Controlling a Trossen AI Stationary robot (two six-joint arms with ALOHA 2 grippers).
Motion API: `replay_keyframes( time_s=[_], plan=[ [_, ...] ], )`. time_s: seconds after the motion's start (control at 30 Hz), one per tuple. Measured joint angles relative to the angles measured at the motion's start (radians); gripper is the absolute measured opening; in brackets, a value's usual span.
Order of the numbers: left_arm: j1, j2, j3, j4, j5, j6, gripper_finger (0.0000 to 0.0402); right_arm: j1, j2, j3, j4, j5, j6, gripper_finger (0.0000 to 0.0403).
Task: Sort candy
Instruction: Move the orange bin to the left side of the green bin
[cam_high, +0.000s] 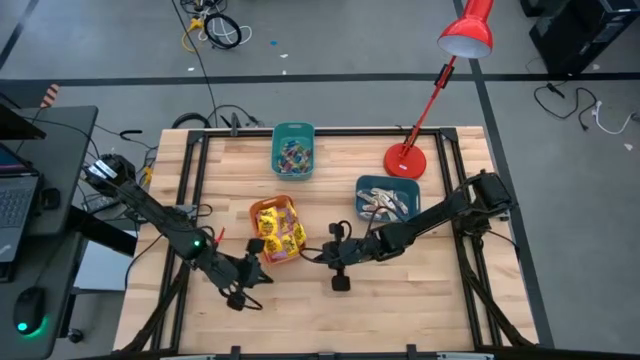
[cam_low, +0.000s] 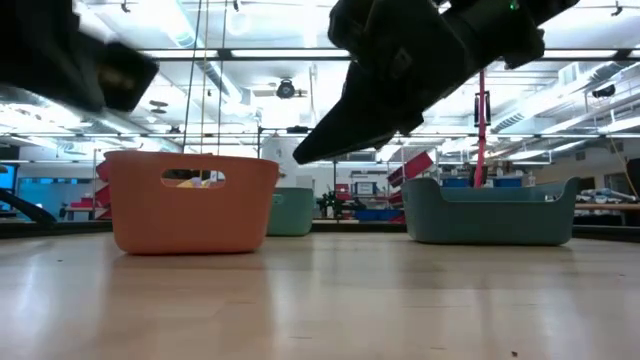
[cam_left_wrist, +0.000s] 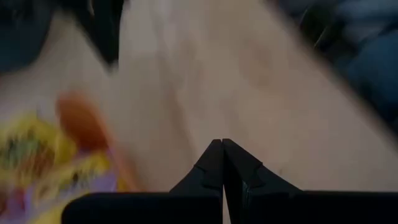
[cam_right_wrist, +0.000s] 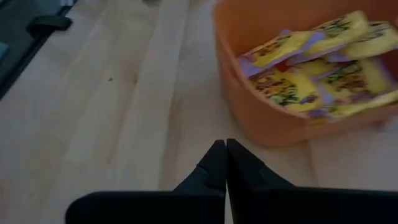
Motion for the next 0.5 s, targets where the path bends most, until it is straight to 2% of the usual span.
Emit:
replay_keyframes(
  time_s=[0.1,0.27,0.5],
  plan=[
    [-0.017,0.043,-0.003,-0.062,-0.097,-0.079,0.0001,0.003,-0.019,0.000,-0.010,0.043,-0.004,0.0000],
    [-0.034,0.120,-0.004,-0.086,-0.165,-0.125,0.0000,0.002,-0.023,0.000,-0.007,0.060,-0.017,0.0000],
    [-0.034,0.125,-0.002,-0.154,-0.241,-0.186,0.0000,0.002,-0.022,0.000,-0.004,0.063,-0.018,0.0000]
  ],
)
